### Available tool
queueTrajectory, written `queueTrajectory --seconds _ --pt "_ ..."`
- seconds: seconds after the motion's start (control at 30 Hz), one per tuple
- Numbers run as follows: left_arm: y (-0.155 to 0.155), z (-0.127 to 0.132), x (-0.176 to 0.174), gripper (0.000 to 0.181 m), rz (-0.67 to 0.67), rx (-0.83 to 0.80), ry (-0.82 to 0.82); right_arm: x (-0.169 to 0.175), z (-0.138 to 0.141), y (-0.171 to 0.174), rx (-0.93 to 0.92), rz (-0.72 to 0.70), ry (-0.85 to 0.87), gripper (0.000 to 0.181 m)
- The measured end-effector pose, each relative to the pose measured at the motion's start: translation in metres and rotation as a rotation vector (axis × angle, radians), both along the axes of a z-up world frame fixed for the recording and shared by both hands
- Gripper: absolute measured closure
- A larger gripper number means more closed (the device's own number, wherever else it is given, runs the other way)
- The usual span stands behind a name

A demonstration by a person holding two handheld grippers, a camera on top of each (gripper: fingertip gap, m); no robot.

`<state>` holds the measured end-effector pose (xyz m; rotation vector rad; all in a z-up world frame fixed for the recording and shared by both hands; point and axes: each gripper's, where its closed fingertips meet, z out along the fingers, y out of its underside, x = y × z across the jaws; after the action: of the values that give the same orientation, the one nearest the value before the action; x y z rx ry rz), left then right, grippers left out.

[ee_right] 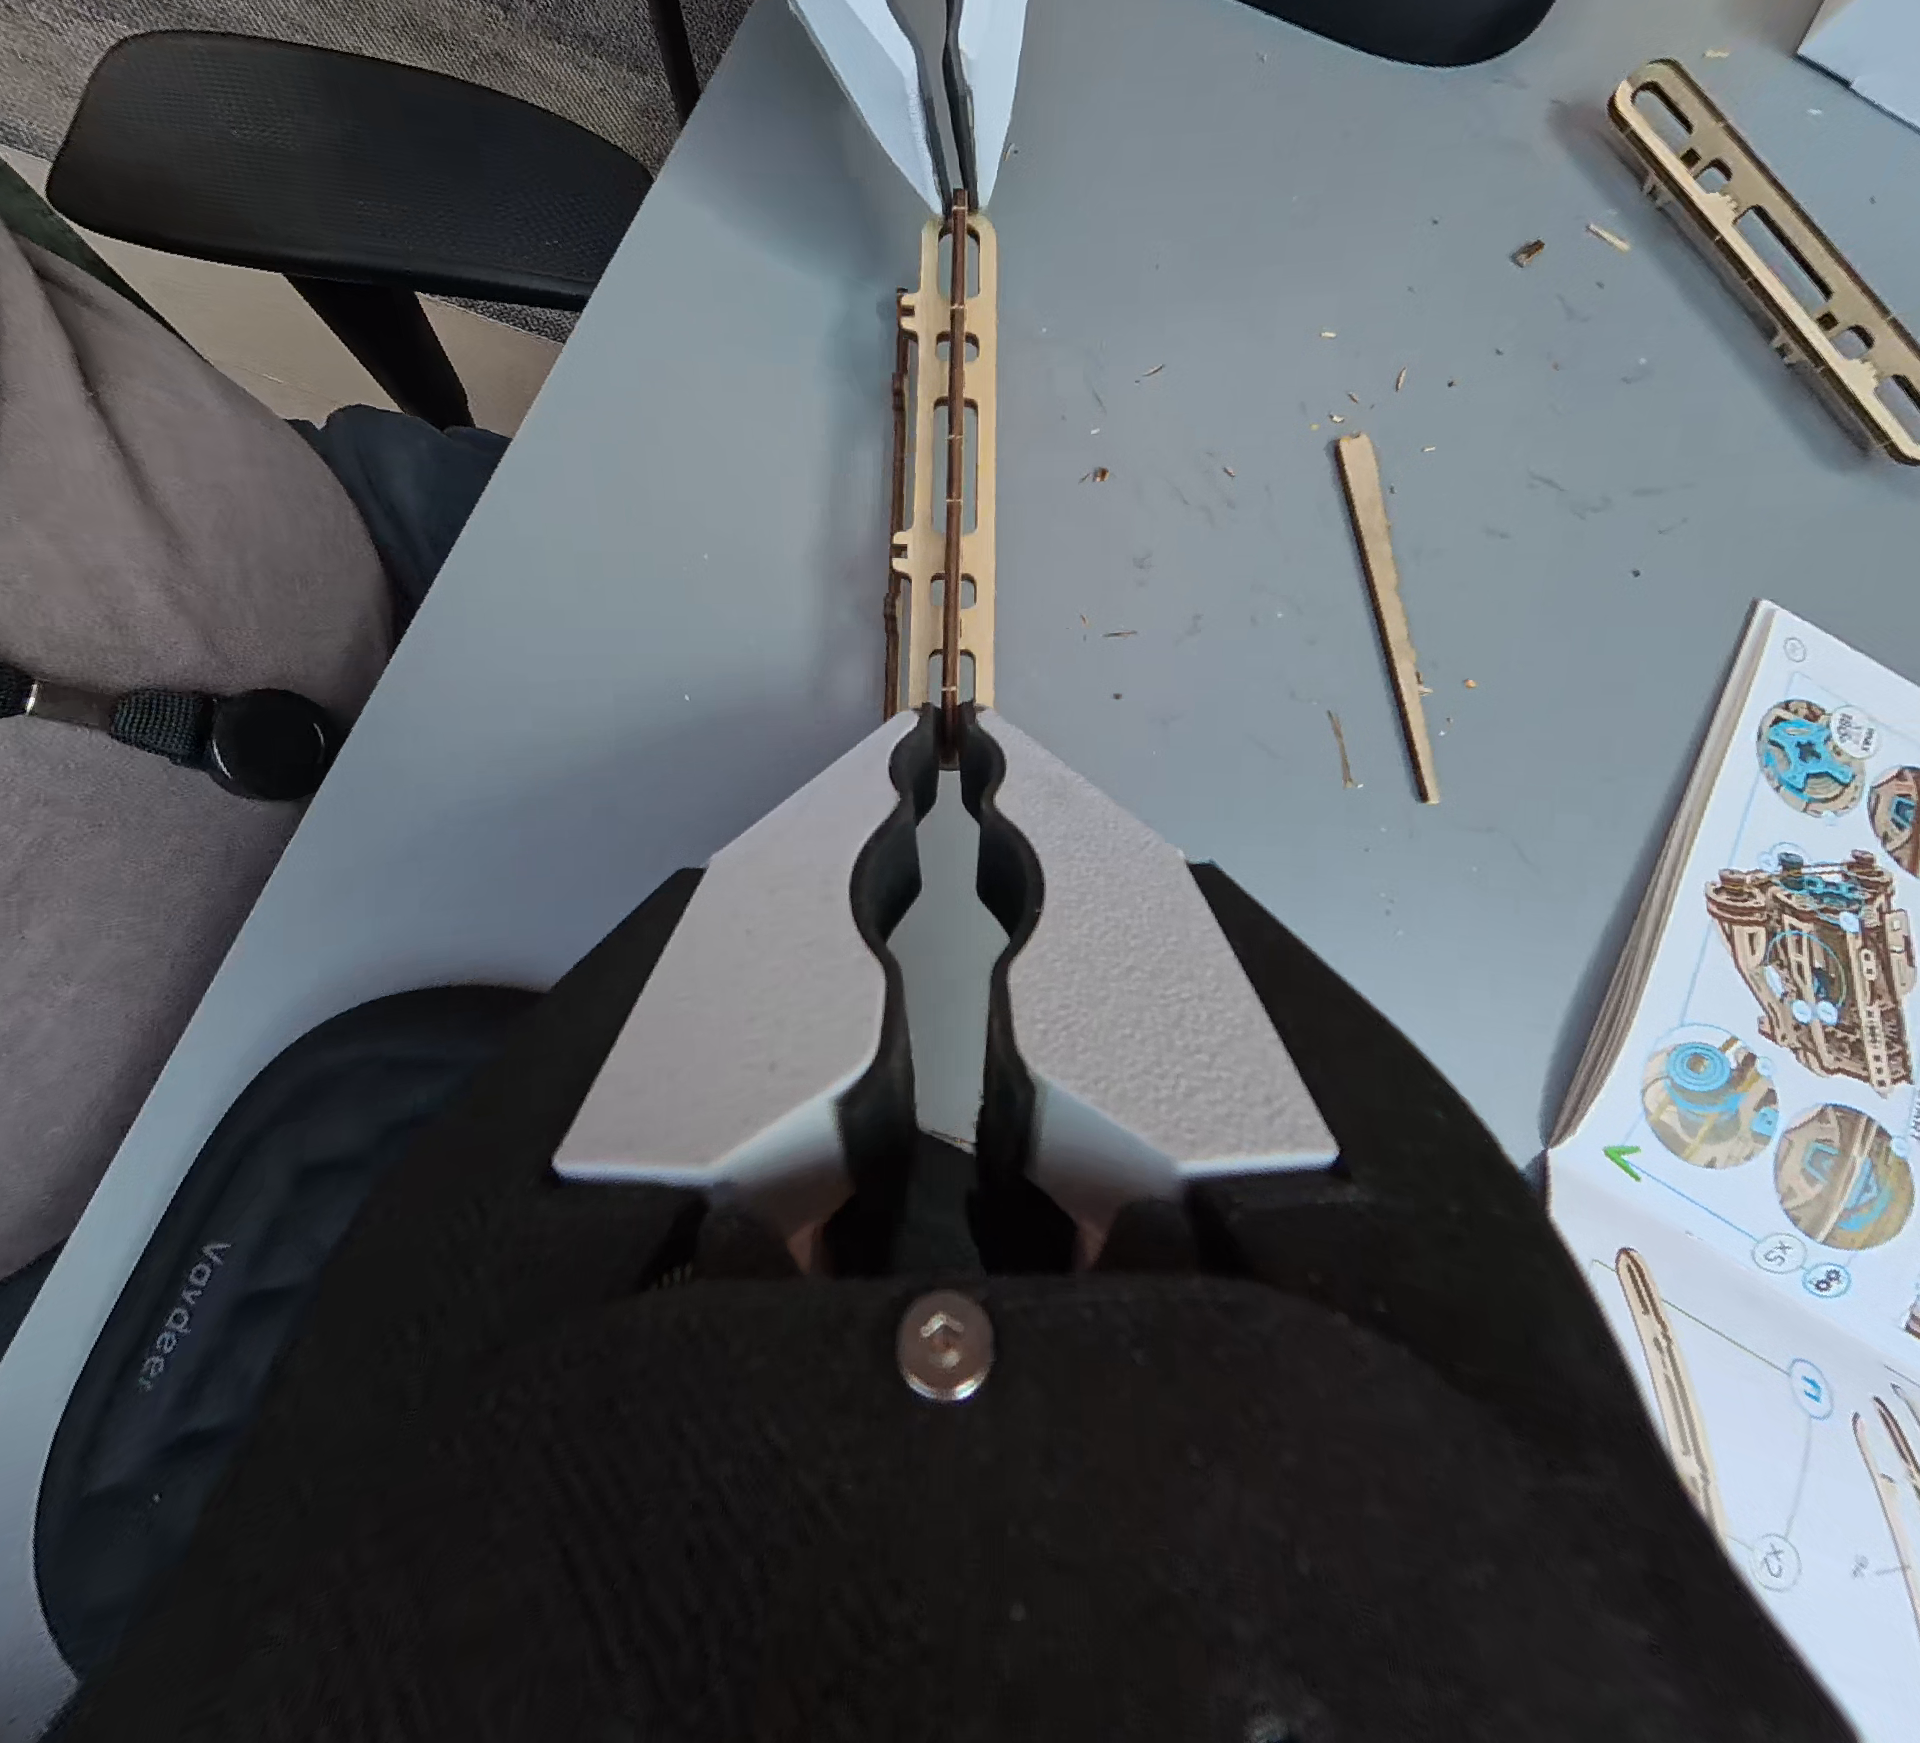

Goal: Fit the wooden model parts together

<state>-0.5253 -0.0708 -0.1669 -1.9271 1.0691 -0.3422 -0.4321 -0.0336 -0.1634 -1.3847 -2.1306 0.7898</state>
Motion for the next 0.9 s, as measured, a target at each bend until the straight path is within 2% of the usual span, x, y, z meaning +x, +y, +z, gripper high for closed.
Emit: queueTrajectory --seconds 0.03,0.27,0.9 --pt "-0.002 0.0 0.0 0.18 0.002 0.004 0.003 -0.001 0.0 -0.001 0.008 0.002 0.001 0.179" --pt "-0.009 -0.009 0.001 0.18 0.009 -0.005 0.006 -0.001 -0.011 -0.006 0.019 0.014 -0.036 0.18" --pt "-0.005 -0.01 0.006 0.18 -0.008 -0.012 -0.001 0.007 -0.016 -0.006 0.0 0.019 -0.065 0.18"
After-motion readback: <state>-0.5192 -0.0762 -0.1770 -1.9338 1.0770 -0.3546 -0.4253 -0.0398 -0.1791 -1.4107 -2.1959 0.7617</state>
